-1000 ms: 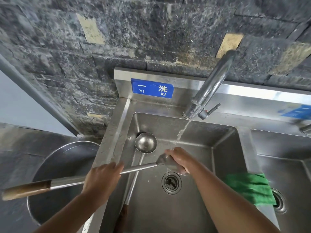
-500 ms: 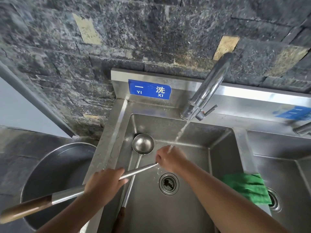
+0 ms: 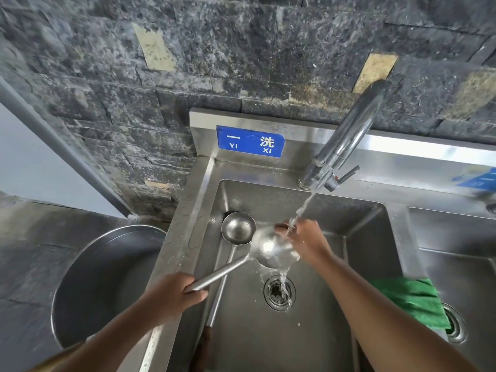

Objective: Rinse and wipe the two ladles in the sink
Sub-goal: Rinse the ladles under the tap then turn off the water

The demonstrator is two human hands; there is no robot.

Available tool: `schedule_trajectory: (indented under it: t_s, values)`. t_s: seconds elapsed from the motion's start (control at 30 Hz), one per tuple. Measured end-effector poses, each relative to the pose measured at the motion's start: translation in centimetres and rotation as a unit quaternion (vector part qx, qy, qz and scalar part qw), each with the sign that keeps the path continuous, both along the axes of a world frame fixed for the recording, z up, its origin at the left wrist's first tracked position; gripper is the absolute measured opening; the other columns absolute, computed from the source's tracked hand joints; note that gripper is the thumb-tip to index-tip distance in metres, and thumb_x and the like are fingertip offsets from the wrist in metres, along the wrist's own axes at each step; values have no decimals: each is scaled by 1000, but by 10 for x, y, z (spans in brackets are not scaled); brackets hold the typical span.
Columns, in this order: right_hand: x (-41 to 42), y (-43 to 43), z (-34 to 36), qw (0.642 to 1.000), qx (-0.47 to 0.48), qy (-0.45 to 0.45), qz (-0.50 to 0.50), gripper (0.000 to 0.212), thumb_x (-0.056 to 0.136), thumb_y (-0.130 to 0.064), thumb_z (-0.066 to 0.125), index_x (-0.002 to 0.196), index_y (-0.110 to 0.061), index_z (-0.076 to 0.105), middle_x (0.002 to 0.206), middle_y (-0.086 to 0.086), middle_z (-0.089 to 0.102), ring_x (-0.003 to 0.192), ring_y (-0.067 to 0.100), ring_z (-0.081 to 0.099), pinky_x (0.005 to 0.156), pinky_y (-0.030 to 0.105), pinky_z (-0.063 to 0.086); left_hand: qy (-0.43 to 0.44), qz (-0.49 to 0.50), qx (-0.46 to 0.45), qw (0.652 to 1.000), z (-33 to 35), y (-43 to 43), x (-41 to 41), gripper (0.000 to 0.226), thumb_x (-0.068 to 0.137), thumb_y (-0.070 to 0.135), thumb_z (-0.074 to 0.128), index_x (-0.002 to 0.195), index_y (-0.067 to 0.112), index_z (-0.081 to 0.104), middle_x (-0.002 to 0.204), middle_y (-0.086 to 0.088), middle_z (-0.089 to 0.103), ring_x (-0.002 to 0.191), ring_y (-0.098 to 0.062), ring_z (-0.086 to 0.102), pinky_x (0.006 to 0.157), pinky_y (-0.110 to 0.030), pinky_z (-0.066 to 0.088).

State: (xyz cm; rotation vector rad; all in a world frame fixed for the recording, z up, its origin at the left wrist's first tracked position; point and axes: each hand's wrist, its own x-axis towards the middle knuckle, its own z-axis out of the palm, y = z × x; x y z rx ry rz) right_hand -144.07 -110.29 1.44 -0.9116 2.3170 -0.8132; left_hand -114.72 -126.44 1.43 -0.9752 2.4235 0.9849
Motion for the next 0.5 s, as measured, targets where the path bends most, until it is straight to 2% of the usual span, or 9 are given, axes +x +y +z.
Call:
schedule_trajectory:
  t_s: [0.07,0.1,0.13,0.2,0.27,0.33,0.37,0.43,0.5]
  values:
    - [7,0,-3,989,-45,-62,-127,31,91,-24,67,61,-20,66,41,-13,54,39,3,49,38,15,34,10,31,55,998,4,3,-2,35,87,41,68,64,18,55,50,5,50,43,-2,44,51,-23,34]
    - [17,-1,-6,971,-75,-120,-194,33,91,-22,67,59,-18,62,38,-12,50,36,0,44,38,13,29,11,48,87,995,6,7,-4,33,89,38,68,65,18,55,49,4,50,42,-3,44,49,-21,34]
    - [28,-2,-12,935,-111,-204,-266,32,91,-20,67,61,-16,59,41,-11,50,36,-1,42,39,14,29,12,64,119,991,8,13,-7,31,91,37,66,68,18,56,48,4,49,41,-7,44,45,-22,34]
    - [52,-6,-26,799,-193,-394,-412,19,90,-17,69,73,-11,63,62,1,60,51,10,54,50,24,42,11,98,189,977,11,30,-13,29,94,34,63,73,14,54,44,3,44,35,-12,37,36,-22,30]
    - [75,-12,-36,669,-241,-512,-482,4,90,-10,67,89,-7,65,82,10,69,73,21,65,67,35,54,7,110,247,963,13,48,-19,27,97,29,59,79,11,52,45,3,41,30,-11,32,31,-21,28]
    - [94,-19,-42,564,-283,-592,-502,9,95,-11,62,99,-2,62,82,13,72,72,24,69,65,36,58,-1,112,287,951,13,63,-25,26,100,25,55,80,9,49,48,0,39,29,-10,31,30,-22,29]
    - [100,-21,-44,527,-304,-620,-496,15,98,-13,57,100,0,62,77,14,73,67,25,72,59,34,60,-7,116,301,946,10,69,-27,27,100,24,54,79,9,46,48,0,39,29,-10,31,30,-22,29]
    - [105,-24,-48,496,-308,-649,-488,26,101,-18,51,94,3,64,70,14,74,59,23,73,53,32,61,-22,127,324,937,4,75,-30,28,99,27,55,79,10,44,45,3,39,31,-11,31,31,-21,32]
    - [99,-17,-54,491,-289,-663,-486,19,99,-11,53,93,4,63,66,16,73,53,25,71,51,35,61,-31,126,336,933,-2,76,-28,30,98,29,55,78,12,44,42,4,39,31,-12,32,32,-21,33]
